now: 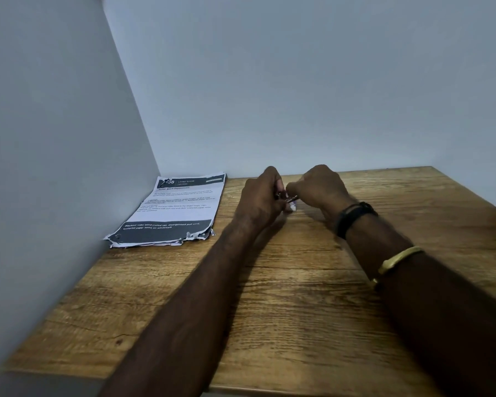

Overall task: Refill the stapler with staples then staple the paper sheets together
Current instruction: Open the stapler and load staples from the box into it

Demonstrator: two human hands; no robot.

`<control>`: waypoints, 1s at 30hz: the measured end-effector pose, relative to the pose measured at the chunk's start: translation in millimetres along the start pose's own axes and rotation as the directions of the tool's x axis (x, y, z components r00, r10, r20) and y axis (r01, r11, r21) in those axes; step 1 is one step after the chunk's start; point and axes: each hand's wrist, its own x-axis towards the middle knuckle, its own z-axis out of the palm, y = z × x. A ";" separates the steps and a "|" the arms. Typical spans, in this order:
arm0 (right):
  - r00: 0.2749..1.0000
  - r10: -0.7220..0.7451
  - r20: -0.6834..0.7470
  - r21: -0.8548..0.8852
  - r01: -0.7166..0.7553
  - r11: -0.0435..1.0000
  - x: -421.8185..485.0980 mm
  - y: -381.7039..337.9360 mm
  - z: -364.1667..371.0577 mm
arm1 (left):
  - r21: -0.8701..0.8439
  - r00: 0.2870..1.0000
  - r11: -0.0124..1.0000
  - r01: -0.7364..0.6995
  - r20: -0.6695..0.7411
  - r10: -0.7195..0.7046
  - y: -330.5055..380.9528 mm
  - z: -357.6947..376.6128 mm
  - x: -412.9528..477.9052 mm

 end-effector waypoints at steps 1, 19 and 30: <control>0.999 -0.009 -0.031 0.028 0.010 1.000 0.0 -0.2 -1.0 | -0.024 1.000 0.999 0.022 -0.011 -0.023 -3.2 -2.4 0.2; 0.992 0.000 0.124 -0.474 0.059 0.879 -10.8 1.7 27.1 | 0.044 0.980 0.982 0.183 -0.092 -0.178 -39.1 -10.9 1.2; 0.982 -0.178 -0.069 -0.312 0.148 0.938 -8.6 14.0 28.2 | 0.124 0.975 0.969 0.214 -0.084 -0.205 -42.2 -9.8 1.0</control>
